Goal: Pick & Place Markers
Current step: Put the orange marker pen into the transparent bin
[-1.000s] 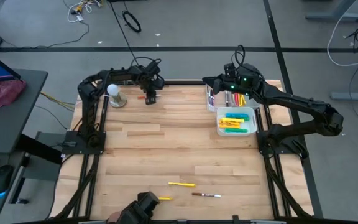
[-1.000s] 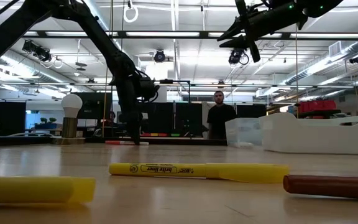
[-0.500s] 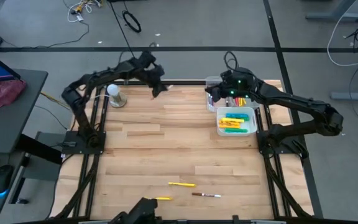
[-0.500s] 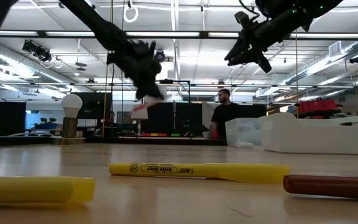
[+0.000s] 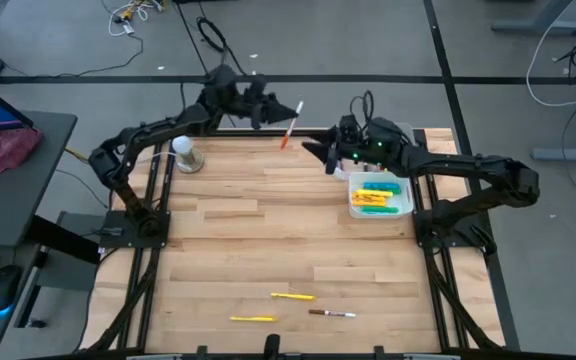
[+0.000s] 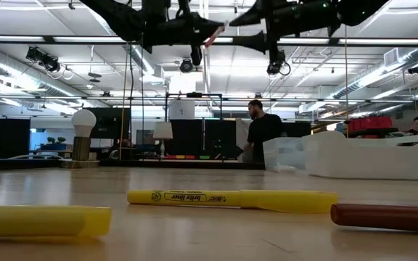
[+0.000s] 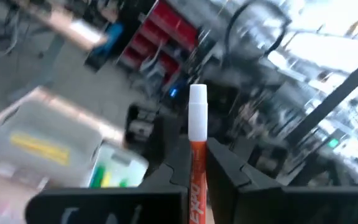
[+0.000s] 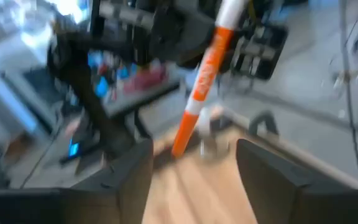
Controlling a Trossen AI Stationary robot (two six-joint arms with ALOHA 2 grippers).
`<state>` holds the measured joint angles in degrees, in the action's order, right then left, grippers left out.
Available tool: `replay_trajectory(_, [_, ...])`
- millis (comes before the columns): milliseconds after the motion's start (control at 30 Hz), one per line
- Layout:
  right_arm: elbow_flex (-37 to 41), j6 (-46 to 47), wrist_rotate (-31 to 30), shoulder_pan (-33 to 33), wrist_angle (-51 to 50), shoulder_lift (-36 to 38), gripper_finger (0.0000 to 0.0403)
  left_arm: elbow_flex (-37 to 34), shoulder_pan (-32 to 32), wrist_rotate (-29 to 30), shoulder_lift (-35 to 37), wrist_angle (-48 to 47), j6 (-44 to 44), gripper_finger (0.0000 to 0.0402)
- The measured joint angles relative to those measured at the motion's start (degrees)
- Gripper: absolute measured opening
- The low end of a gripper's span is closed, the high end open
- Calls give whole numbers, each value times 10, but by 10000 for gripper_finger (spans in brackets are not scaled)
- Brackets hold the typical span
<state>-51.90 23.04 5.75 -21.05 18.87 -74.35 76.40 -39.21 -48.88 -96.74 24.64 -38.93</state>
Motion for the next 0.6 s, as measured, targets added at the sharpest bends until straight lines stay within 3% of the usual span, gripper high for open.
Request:
replay_trajectory(200, [-2, -6, -59, 20, 90, -2, 248, 0, 3, 24, 0, 104, -89, 26])
replay_trajectory(400, [-60, -29, -68, 15, 28, -27, 242, 0, 6, 40, 0, 116, -99, 27])
replay_trajectory(600, [-101, -13, -50, 12, 28, -76, 234, 0, 9, 47, 0, 118, -93, 28])
